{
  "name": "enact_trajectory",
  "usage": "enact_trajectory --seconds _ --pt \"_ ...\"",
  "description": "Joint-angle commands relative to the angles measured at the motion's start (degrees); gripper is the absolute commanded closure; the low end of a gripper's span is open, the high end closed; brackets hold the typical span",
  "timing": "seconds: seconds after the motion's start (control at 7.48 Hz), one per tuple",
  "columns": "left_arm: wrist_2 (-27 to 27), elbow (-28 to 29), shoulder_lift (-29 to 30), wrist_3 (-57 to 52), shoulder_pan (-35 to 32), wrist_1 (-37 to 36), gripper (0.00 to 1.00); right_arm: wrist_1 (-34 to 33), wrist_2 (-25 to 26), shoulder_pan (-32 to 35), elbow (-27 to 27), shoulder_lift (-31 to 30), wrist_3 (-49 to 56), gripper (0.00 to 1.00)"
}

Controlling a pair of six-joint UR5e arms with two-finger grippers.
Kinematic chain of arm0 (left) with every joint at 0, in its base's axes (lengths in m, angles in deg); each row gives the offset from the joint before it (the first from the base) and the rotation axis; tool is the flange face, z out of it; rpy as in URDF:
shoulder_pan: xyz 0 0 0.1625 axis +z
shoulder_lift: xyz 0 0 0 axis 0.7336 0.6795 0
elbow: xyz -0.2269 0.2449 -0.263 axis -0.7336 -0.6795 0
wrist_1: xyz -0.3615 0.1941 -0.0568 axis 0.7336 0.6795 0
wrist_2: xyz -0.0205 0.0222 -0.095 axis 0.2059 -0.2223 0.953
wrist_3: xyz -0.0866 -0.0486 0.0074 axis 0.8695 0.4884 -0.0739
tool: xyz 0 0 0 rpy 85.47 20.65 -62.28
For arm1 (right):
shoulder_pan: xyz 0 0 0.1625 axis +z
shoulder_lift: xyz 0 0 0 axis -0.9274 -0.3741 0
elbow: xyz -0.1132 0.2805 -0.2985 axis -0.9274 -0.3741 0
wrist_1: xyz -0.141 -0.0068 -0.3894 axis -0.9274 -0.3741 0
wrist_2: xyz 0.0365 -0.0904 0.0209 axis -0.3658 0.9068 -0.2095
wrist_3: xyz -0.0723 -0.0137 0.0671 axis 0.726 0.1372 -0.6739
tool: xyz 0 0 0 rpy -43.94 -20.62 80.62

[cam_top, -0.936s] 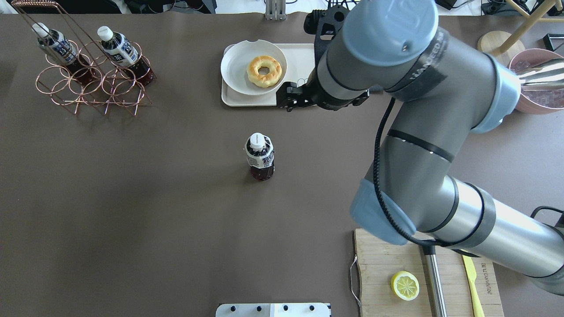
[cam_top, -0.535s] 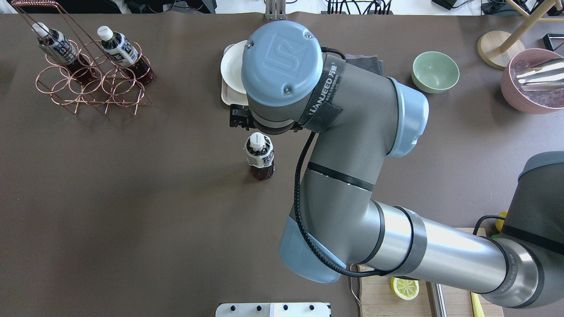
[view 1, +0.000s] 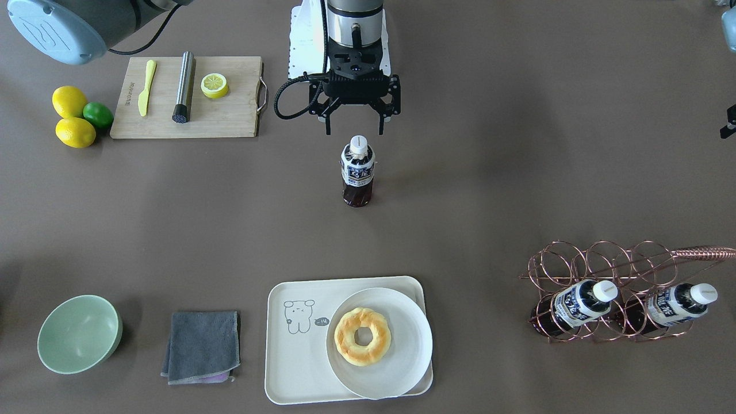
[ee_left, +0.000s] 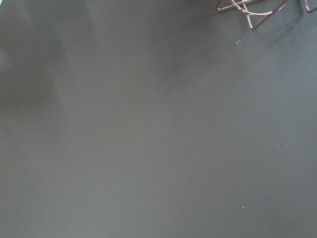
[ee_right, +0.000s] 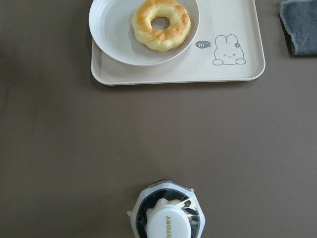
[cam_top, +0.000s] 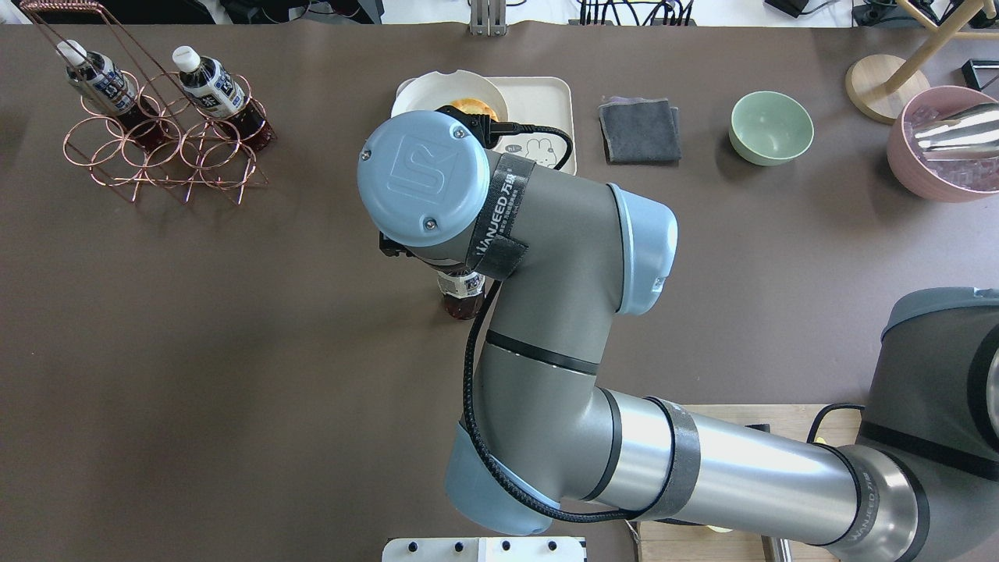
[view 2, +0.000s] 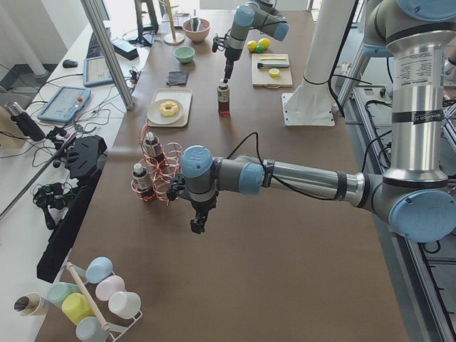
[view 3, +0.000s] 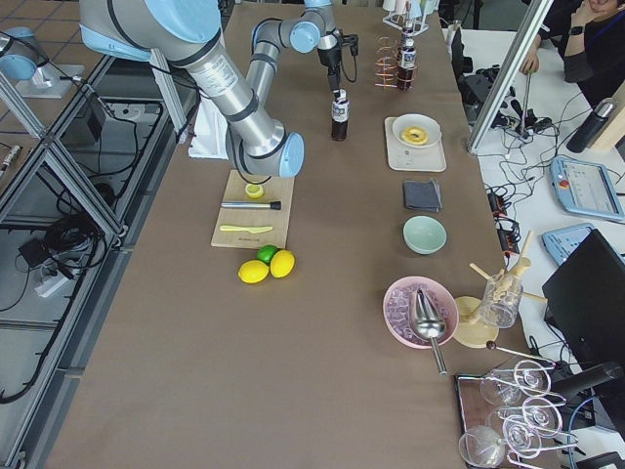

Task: Place tea on tray
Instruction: 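Close the right gripper around the tea bottle's neck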

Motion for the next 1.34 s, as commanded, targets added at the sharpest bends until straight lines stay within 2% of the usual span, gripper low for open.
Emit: enact_trajectory --seconds 0.0,0.4,0.53,0.8,1.07,1.2 --pt "0.0 0.0 0.0 0.0 0.0 0.0 0.0 3.6 0.8 -0.3 -2.6 0.0 -0.1 0.15" --pt "0.0 0.0 0.0 0.0 0.0 0.0 0.0 5.3 1.3 -0.3 -3.5 -0.1 0.0 0.18" --pt "0.0 0.0 0.0 0.0 0.0 0.0 0.0 5.3 1.2 -0.3 -3.4 -0.3 0.0 0.24" --pt "0.0 0.1 0.0 0.0 0.1 0.0 0.0 5.1 1.1 -0.3 -3.3 -0.5 0.1 0.47" --pt "0.0 0.1 0.0 0.0 0.1 0.0 0.0 4.8 0.9 -0.3 -2.8 -0.4 0.1 0.8" --pt "0.0 0.0 0.0 0.0 0.0 0.0 0.0 4.6 0.9 -0.3 -2.7 -0.1 0.1 1.0"
